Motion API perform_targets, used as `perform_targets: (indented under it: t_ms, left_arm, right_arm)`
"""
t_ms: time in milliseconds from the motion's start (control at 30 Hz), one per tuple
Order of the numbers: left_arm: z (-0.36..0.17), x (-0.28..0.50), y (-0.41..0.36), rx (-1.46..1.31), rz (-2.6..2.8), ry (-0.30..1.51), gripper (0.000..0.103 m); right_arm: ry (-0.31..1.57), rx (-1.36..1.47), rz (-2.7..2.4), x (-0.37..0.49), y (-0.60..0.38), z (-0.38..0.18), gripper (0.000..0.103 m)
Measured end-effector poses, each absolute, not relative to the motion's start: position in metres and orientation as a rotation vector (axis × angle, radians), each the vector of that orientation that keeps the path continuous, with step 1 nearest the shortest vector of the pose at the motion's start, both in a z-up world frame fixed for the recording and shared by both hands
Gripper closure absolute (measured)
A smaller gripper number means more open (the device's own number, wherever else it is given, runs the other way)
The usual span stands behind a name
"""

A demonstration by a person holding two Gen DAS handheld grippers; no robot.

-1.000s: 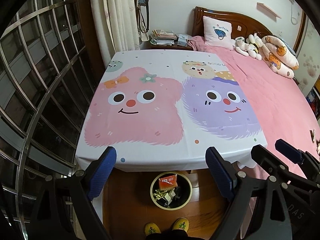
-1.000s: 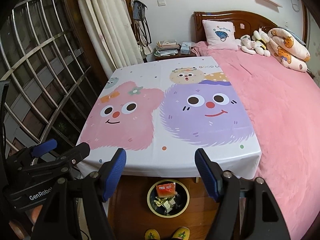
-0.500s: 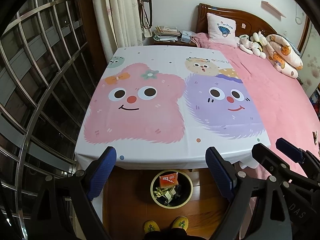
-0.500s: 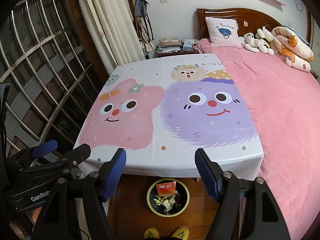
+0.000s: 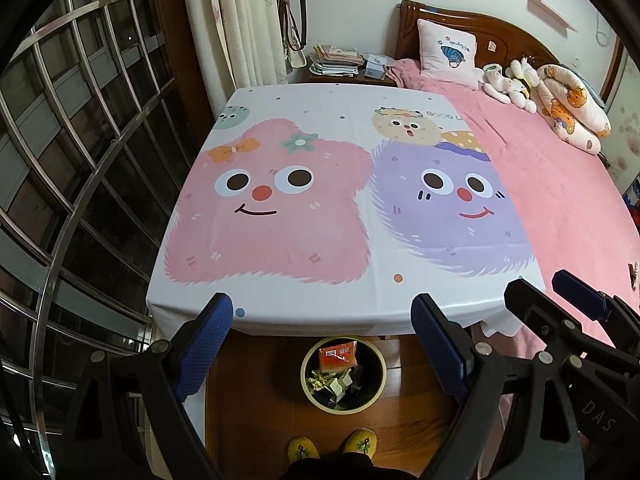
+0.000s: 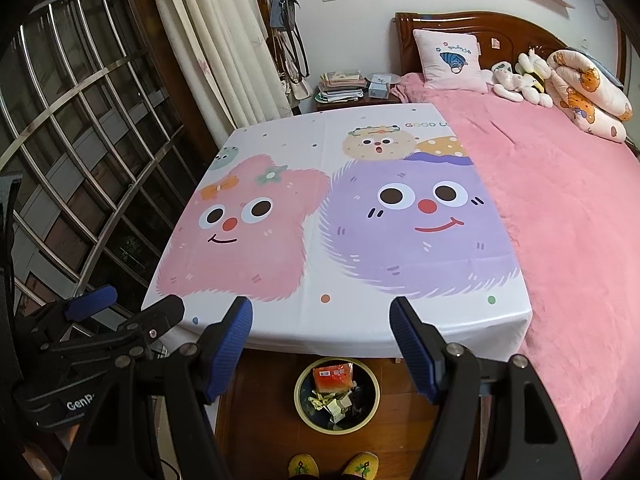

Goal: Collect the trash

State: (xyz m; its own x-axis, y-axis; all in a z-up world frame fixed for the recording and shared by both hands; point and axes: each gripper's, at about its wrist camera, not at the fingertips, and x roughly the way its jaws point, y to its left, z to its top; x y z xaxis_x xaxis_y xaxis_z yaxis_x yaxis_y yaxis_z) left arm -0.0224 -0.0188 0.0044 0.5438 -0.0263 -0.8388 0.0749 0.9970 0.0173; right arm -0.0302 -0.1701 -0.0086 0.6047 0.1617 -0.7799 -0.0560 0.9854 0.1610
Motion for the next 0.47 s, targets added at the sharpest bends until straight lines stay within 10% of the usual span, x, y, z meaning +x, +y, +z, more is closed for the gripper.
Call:
perform_targets:
  t_ms: [467]
  left_arm:
    - [0.0024, -0.0198, -0.0198, 0.059, -0.059, 0.998, 0.014]
  right_arm:
    - [0.912, 0.124, 0.125, -0.0273, -0.1701, -0.0096, 0.031]
